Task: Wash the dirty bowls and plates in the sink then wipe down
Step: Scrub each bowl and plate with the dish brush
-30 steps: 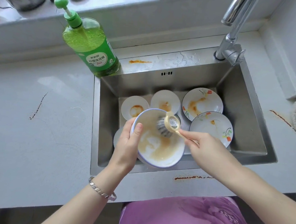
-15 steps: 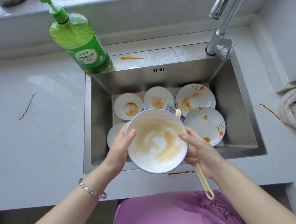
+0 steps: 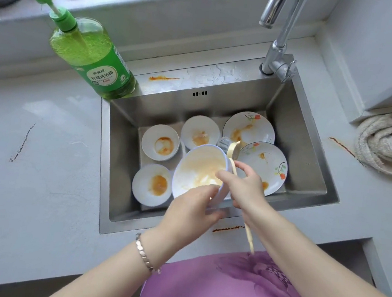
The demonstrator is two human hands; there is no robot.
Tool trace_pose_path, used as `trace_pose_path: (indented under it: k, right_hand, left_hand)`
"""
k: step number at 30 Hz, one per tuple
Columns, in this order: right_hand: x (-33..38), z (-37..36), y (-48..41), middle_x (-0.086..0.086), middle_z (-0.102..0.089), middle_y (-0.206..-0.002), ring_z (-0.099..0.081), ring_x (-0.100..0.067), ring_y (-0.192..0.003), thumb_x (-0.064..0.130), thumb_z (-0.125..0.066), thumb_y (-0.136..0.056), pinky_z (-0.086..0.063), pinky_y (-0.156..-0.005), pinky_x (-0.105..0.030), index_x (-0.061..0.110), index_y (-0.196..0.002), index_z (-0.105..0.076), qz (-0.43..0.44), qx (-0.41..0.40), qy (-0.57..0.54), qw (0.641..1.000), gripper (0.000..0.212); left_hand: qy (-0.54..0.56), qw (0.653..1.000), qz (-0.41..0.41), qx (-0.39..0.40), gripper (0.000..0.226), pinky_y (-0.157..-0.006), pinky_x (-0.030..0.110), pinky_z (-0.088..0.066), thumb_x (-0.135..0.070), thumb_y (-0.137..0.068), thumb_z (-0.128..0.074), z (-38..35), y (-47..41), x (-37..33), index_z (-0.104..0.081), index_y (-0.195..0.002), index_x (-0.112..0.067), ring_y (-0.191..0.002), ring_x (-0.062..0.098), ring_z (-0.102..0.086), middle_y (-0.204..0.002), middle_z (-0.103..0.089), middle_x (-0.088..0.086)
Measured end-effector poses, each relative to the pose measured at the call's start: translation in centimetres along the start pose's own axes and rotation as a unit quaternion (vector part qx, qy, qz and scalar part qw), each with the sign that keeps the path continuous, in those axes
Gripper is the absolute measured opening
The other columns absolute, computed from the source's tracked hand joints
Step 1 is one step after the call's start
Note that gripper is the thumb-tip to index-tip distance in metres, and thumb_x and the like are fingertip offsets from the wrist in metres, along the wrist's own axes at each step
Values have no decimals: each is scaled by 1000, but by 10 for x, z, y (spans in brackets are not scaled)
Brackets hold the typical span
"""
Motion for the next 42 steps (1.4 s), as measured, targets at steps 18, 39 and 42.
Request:
trace_pose_path:
  k: [18,39,42]
  right_hand:
    - [76,7,64,12,-43,-55,-45,-11,-56,30,-45,-95,-34,-52,-24,51,-123,-51,351,102,479,798,35]
    - [83,18,60,10,-49,-46,-40,-7,-48,26,-51,-93,-30,-47,-18,52,-116,-54,326,113,373,861,35]
    - [77,3,90,10,-48,-46,-39,-10,-46,25,-53,-91,-29,-45,-19,58,-112,-51,360,165,362,844,39]
  left_hand:
    - [273,952,129,-56,30,-61,28,-54,11,-72,-71,74,8,57,-64,-81,-17,-67,9,-66,-68,-70,-5]
    - [316,946,75,-13,25,-58,21,-52,-5,-61,-73,79,16,47,-64,-81,-15,-66,8,-65,-68,-70,-6]
    - [329,941,72,-40,32,-55,18,-50,15,-70,-70,87,15,50,-63,-82,-13,-65,5,-65,-67,-70,-7]
Point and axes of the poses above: each hand's wrist, its own y-axis away from the middle knuckle, its own z-axis out of the back of the hand, x = y × z, the point moved 9 cm from there along -y, towards the middle knuckle
